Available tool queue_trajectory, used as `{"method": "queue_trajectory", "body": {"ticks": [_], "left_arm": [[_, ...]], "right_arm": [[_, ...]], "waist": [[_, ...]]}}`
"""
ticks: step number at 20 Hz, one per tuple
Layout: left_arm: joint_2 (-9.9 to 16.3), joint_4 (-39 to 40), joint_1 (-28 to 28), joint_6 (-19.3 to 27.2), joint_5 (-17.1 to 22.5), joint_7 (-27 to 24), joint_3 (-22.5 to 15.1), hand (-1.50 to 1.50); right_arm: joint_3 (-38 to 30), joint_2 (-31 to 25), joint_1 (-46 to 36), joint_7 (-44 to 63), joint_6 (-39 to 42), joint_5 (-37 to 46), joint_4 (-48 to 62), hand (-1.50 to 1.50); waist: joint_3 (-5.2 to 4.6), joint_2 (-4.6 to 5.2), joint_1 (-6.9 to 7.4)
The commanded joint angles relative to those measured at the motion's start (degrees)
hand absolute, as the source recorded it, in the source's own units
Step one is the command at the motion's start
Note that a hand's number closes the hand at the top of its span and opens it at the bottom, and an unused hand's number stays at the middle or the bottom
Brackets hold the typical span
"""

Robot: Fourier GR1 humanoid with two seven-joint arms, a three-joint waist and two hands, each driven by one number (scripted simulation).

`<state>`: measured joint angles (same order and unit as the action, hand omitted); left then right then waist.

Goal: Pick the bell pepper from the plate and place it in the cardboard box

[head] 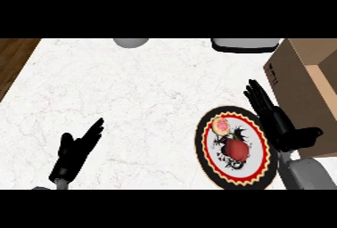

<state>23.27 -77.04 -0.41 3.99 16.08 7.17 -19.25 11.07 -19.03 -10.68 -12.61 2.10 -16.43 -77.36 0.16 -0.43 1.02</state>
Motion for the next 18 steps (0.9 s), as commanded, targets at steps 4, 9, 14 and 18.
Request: {"method": "queue_trajectory", "body": {"ticks": [4,9,14,18], "left_arm": [[6.0,-7.2,-5.0,1.0,-4.7,-8.0,4.4,0.0],[8.5,-11.4,-8.9,0.9,-6.2,-10.6,6.4,0.0],[7.4,-13.9,-8.3,0.7,-7.4,-11.9,5.1,0.0],[9.1,-12.1,-9.6,-1.5,-6.7,-13.1,7.2,0.0]], "right_arm": [[-5.9,-9.2,-3.1,3.7,-12.3,9.7,-13.9,-1.5],[-6.8,-21.4,1.6,11.0,-19.0,25.0,-18.5,-1.5],[-4.1,-26.9,12.0,14.1,-20.5,36.3,-33.2,-1.5],[-0.1,-31.4,17.0,21.6,-17.4,46.0,-43.2,-1.5]], "waist": [[-0.71,-2.18,-4.47],[-0.75,-2.0,-7.01],[-0.37,-0.74,-4.69],[-0.42,-0.37,-3.92]]}}
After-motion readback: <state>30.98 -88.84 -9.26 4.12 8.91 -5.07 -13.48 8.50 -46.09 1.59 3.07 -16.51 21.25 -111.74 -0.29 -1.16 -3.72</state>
